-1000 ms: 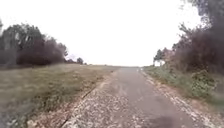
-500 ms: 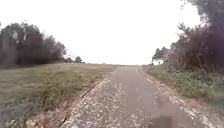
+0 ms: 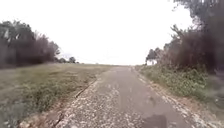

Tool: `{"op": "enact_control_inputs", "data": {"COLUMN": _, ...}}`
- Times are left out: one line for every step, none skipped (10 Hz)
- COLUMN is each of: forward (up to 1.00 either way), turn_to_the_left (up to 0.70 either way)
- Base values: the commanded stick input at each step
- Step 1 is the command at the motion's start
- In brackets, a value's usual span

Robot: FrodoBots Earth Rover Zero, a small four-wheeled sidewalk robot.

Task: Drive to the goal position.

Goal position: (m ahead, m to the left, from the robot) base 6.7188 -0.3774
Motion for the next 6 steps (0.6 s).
{"op": "enact_control_inputs", "data": {"forward": 0.0, "turn_to_the_left": -0.09}}
{"op": "enact_control_inputs", "data": {"forward": 0.0, "turn_to_the_left": -0.01}}
{"op": "enact_control_inputs", "data": {"forward": 0.0, "turn_to_the_left": 0.0}}
{"op": "enact_control_inputs", "data": {"forward": 0.0, "turn_to_the_left": 0.0}}
{"op": "enact_control_inputs", "data": {"forward": 0.0, "turn_to_the_left": 0.0}}
{"op": "enact_control_inputs", "data": {"forward": 0.0, "turn_to_the_left": 0.0}}
